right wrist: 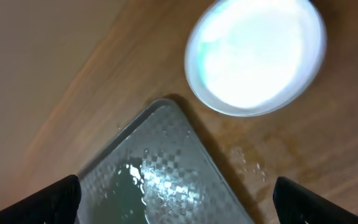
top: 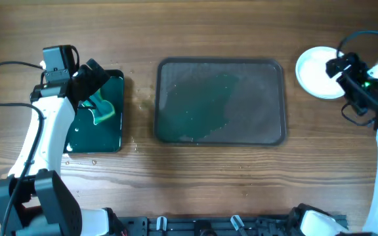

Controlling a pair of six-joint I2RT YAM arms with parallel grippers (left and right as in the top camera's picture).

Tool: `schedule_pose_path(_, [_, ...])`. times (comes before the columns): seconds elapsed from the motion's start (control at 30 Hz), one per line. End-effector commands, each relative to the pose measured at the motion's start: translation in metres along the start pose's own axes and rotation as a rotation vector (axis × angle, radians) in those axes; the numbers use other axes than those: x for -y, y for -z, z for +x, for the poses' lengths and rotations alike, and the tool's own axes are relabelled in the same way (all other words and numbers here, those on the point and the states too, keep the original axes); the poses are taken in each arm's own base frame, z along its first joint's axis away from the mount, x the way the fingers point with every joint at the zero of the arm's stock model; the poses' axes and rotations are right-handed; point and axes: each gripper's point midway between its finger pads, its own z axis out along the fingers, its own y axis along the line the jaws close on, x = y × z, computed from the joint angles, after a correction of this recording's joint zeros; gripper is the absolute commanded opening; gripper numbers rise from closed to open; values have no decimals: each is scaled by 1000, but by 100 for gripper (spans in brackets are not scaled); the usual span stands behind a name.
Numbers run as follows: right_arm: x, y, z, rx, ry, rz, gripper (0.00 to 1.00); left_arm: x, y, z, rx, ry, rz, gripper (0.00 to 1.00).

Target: Clean dirty plates on tray and stack at the side

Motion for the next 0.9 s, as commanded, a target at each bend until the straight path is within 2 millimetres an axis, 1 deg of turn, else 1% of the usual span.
schedule_pose_path(0.0, [-62, 44, 10, 117, 401, -175, 100, 1, 2, -1, 3, 0, 9, 100])
schedule_pose_path(0.03, [-76, 55, 15, 147, 477, -212, 100, 1, 2, -1, 3, 0, 9, 100])
schedule_pose_path(0.1, [-108, 84, 33, 216, 669, -303, 100, 1, 2, -1, 3, 0, 9, 100])
schedule_pose_path(0.13, [-123, 104, 46, 261, 798, -354, 100, 1, 2, -1, 3, 0, 9, 100])
schedule_pose_path(0.2, [-133, 132, 62, 328, 931, -408, 100, 1, 2, -1, 3, 0, 10, 100])
schedule_pose_path(0.27, [-131, 147, 72, 373, 983, -428, 100, 1, 2, -1, 3, 0, 9, 100])
schedule_pose_path(0.3, [-127, 150, 76, 391, 993, -431, 100, 1, 2, -1, 3, 0, 9, 100])
schedule_pose_path(0.43, [-115, 147, 95, 479, 1036, -485, 100, 1, 2, -1, 3, 0, 9, 100])
schedule_pose_path(0.47, [-114, 146, 103, 524, 1068, -522, 100, 1, 2, -1, 3, 0, 9, 100])
schedule_pose_path(0.53, [-109, 140, 115, 606, 1115, -563, 100, 1, 2, -1, 3, 0, 10, 100])
schedule_pose_path(0.63, [-95, 125, 128, 756, 1135, -600, 100, 1, 2, -1, 3, 0, 9, 100])
schedule_pose_path(0.7, [-88, 119, 135, 843, 1134, -622, 100, 1, 2, -1, 3, 0, 9, 100])
schedule_pose_path(0.77, [-78, 115, 135, 915, 1070, -626, 100, 1, 2, -1, 3, 0, 9, 100])
schedule_pose_path(0.8, [-70, 109, 134, 951, 998, -626, 100, 1, 2, -1, 3, 0, 10, 100])
schedule_pose_path(0.87, [-61, 101, 132, 980, 930, -621, 100, 1, 2, -1, 3, 0, 9, 100])
